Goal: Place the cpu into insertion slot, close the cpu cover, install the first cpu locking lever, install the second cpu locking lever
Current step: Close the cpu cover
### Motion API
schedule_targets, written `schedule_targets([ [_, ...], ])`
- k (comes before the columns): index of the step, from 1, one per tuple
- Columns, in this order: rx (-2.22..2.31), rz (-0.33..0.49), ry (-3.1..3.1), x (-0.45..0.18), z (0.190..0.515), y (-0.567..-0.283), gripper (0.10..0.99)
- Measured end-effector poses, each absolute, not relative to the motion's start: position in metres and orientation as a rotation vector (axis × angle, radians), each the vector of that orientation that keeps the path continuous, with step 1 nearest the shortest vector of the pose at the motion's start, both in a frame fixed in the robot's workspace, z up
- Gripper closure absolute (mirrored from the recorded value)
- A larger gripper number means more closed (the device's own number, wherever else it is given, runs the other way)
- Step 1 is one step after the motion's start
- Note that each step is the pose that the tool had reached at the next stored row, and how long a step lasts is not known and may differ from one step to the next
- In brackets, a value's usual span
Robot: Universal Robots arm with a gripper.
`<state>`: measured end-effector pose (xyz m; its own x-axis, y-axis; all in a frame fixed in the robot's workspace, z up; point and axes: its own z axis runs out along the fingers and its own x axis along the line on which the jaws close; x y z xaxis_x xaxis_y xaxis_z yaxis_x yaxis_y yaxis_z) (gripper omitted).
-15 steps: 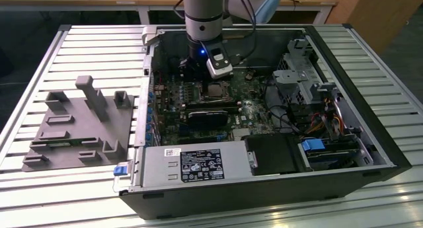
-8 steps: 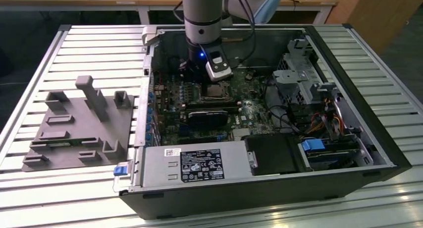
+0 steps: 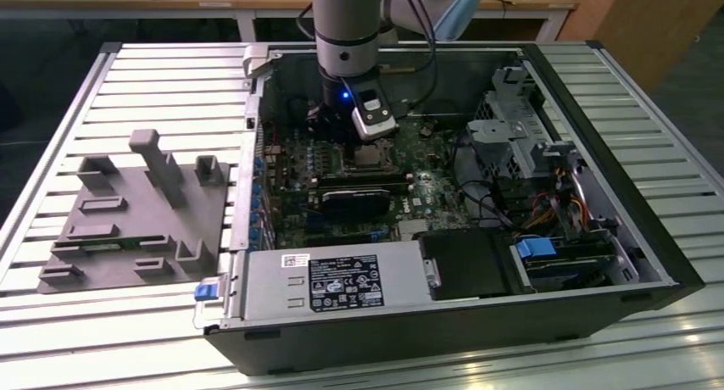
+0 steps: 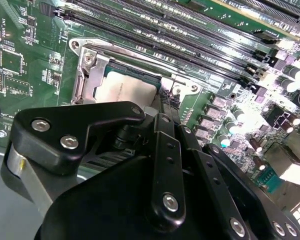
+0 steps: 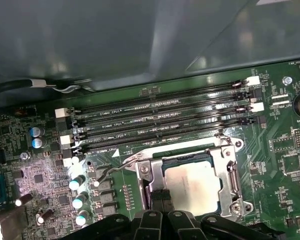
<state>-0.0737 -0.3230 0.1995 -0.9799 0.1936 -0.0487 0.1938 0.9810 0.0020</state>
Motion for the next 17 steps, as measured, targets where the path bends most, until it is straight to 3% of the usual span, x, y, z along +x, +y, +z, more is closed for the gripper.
schedule_targets([
  [17,0.301,-0.008,3.078,-0.074,0.211,-0.323,0.984],
])
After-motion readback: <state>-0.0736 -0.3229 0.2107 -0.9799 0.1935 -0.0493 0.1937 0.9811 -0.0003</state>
